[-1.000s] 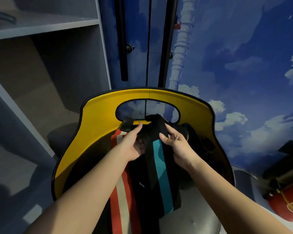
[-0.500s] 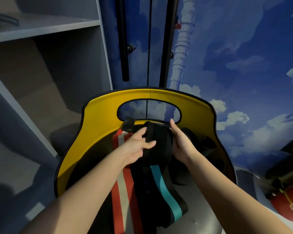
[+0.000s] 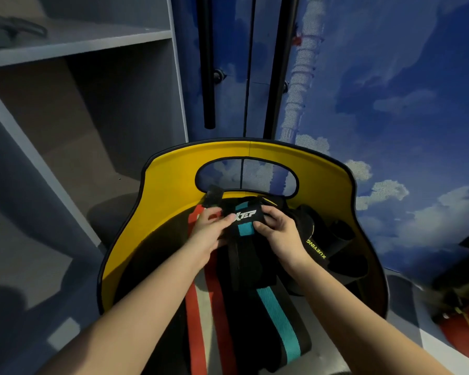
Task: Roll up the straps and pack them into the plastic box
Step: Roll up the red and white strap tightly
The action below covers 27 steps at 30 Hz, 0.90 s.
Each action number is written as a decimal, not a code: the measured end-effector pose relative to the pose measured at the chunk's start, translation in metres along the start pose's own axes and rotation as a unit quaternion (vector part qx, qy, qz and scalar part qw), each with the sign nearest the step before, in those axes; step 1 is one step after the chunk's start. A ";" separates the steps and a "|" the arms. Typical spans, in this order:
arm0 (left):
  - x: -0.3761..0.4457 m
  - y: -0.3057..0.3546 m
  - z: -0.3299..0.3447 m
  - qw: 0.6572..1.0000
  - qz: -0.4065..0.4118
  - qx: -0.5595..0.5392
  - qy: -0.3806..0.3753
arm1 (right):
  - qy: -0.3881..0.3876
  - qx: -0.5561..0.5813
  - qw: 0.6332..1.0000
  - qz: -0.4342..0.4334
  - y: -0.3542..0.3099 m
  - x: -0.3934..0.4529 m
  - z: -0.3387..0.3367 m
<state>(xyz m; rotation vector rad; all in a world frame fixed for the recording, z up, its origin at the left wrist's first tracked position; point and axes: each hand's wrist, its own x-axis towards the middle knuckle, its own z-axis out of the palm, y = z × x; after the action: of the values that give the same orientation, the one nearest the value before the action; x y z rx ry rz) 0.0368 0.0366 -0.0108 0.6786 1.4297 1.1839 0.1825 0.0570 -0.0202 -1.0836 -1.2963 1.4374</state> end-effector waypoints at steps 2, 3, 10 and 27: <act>0.001 0.000 0.004 0.992 0.057 0.103 0.037 | 0.050 -0.162 0.985 -0.042 -0.003 -0.001 0.007; 0.000 -0.001 0.006 0.985 0.070 0.153 0.033 | 0.063 -0.233 0.968 -0.063 -0.004 -0.001 0.011; 0.000 -0.004 0.002 0.983 0.036 0.180 0.030 | -0.101 -0.229 0.966 -0.070 -0.003 -0.008 0.035; 0.071 -0.001 -0.045 0.996 0.010 0.082 0.045 | 0.049 0.015 0.993 0.109 0.041 0.083 0.068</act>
<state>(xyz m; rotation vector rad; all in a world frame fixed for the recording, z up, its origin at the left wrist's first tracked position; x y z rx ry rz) -0.0222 0.0872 -0.0436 0.7629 1.6127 1.1335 0.0953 0.1213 -0.0596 -1.2912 -1.1093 1.5380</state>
